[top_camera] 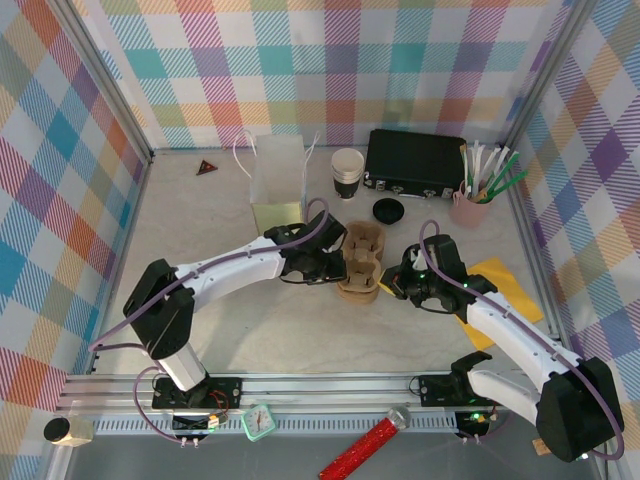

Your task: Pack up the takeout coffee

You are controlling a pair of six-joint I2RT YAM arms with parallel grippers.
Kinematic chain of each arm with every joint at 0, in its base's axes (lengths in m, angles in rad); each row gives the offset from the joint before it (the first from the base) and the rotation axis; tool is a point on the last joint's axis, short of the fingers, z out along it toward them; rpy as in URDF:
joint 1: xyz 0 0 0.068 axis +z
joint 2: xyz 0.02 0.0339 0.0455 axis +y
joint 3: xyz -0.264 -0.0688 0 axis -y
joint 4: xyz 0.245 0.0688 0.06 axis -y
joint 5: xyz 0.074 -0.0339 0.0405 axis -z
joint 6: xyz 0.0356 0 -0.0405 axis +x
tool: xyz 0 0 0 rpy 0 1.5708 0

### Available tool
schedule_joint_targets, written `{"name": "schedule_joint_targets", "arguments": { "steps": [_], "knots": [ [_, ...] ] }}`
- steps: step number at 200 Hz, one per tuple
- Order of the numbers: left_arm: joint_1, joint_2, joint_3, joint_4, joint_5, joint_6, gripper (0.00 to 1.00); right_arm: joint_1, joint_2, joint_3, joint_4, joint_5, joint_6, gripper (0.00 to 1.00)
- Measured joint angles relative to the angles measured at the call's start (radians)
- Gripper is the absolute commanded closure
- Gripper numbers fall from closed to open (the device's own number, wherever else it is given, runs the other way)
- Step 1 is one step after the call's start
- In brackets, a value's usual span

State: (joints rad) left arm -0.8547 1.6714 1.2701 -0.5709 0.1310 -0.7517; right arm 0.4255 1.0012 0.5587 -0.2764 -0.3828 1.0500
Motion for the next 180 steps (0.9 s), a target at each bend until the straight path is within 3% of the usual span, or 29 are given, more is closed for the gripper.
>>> {"name": "schedule_joint_targets", "arguments": {
  "steps": [29,58,97,180],
  "knots": [
    [0.001,-0.008,-0.006,0.019,0.015,0.0,0.86,0.0,0.0,0.0,-0.005,0.004,-0.008,1.0],
    [0.007,-0.008,-0.01,0.03,0.027,0.003,0.94,0.0,0.0,0.0,-0.01,0.007,-0.011,0.92],
    [0.009,-0.009,-0.019,0.05,0.036,0.004,0.96,0.0,0.001,0.0,-0.012,0.008,-0.021,0.97],
    [0.009,-0.096,-0.053,0.098,0.033,0.012,0.97,0.0,-0.068,0.017,-0.032,0.007,-0.072,0.97]
  ]
}}
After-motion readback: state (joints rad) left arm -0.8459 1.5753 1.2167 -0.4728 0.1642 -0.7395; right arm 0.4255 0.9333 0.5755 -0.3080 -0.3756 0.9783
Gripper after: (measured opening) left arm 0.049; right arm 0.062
